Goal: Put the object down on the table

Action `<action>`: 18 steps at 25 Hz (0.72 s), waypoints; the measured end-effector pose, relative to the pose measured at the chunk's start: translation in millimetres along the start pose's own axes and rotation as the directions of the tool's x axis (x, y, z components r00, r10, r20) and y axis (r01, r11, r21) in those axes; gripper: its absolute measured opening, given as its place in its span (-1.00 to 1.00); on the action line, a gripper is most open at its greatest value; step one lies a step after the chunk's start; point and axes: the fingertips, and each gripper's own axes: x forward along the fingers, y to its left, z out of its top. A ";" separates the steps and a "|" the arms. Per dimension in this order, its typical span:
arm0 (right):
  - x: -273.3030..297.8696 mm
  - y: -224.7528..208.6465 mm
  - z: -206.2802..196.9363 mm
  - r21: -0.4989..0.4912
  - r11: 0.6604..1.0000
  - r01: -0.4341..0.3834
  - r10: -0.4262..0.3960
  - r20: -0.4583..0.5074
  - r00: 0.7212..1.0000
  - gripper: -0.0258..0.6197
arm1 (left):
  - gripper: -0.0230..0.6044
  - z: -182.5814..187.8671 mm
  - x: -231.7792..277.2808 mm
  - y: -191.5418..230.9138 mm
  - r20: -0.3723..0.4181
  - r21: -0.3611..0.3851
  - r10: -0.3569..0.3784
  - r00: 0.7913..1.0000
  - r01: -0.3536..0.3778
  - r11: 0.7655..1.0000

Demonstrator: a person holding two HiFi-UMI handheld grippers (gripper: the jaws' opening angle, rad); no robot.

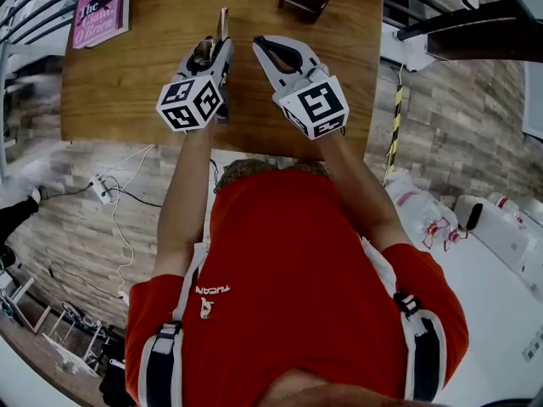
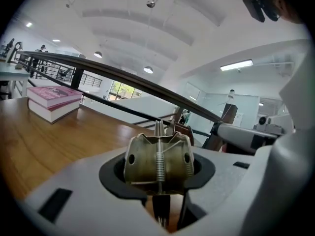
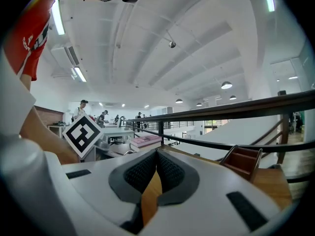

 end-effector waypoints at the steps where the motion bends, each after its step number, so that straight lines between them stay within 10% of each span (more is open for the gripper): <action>1: 2.2 -2.8 -2.4 0.004 1.000 0.005 -0.005 -0.005 1.000 -0.84 | -0.34 -2.9 4.6 2.4 -0.016 0.002 0.007 1.000 -0.007 1.000; 18: -2.1 -30.4 -18.8 0.050 0.997 0.051 -0.049 -0.037 0.998 -0.84 | -0.32 -51.4 47.0 38.5 -0.304 0.041 0.134 0.943 -0.128 0.991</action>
